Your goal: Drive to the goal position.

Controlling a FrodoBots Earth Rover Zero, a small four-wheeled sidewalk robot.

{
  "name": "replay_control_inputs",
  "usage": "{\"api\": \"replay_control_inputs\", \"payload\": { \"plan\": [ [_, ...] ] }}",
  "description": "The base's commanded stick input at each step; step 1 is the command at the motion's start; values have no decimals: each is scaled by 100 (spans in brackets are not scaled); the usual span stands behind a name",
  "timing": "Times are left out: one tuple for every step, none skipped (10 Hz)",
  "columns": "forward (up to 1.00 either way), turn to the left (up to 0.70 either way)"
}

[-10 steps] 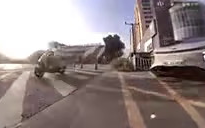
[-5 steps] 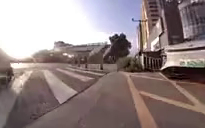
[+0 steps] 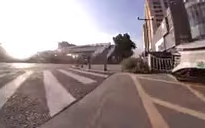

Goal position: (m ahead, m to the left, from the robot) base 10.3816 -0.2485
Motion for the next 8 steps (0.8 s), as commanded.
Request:
{"api": "replay_control_inputs", "payload": {
  "plan": [
    [70,0],
    [70,0],
    [70,0],
    [70,0],
    [70,0],
    [70,0],
    [70,0],
    [70,0]
  ]
}}
